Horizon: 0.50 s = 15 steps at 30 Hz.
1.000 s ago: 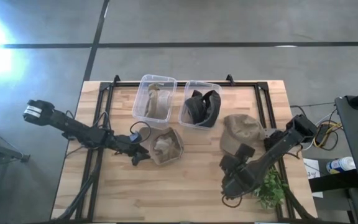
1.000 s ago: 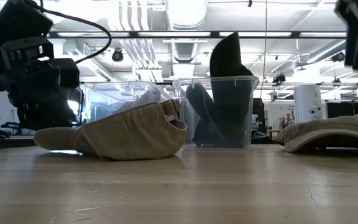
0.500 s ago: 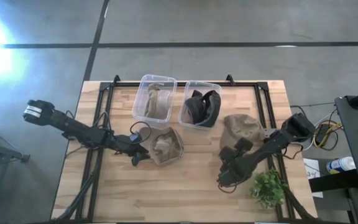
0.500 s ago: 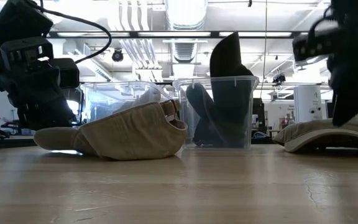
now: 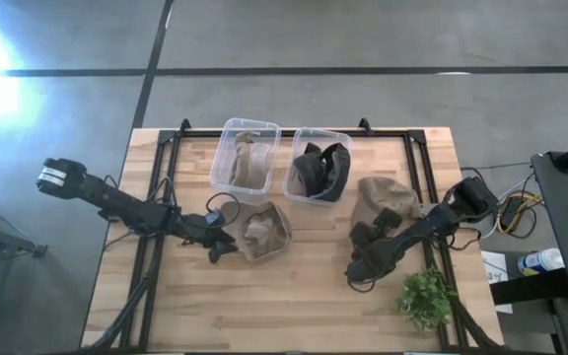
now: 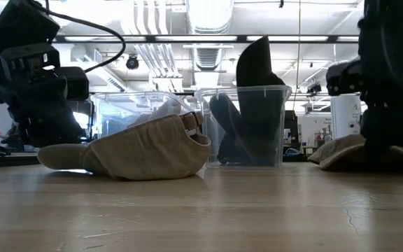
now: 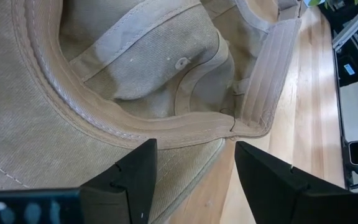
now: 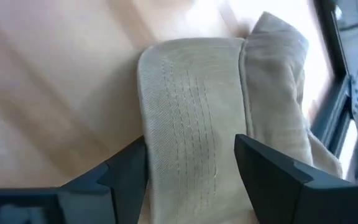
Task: Pick & Place hat
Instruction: Put the right brown cap into the left transparent bin
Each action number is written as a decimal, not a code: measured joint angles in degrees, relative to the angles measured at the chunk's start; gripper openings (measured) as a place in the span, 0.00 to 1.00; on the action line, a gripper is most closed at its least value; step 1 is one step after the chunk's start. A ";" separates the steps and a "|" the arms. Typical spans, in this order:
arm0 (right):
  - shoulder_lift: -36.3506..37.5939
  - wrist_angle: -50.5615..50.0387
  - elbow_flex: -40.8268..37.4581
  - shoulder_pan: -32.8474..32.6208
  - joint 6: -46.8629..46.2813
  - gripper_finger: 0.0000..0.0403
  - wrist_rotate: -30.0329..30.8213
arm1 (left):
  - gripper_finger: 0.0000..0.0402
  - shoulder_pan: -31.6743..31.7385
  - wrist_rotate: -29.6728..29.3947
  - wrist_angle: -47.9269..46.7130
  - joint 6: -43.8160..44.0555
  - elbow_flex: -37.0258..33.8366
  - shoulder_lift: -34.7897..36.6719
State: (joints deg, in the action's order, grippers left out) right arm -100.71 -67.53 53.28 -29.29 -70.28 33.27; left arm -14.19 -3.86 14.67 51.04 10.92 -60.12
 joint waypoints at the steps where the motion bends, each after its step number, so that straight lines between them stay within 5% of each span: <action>1: 0.00 -0.16 -0.44 0.40 -0.64 0.56 -0.11 | 0.52 -0.01 0.00 -0.17 0.11 0.00 0.00; 8: -0.01 -0.15 -1.46 2.89 -6.32 0.44 -2.11 | 0.52 0.01 0.06 -0.23 1.59 0.00 0.00; 15: 0.21 -0.87 -0.21 4.50 -8.38 0.16 -1.68 | 0.52 0.01 0.33 -0.21 1.65 0.00 0.00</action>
State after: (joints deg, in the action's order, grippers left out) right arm -100.50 -68.40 53.07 -24.79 -78.66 31.59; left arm -14.17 -3.53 14.46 52.69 10.92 -60.12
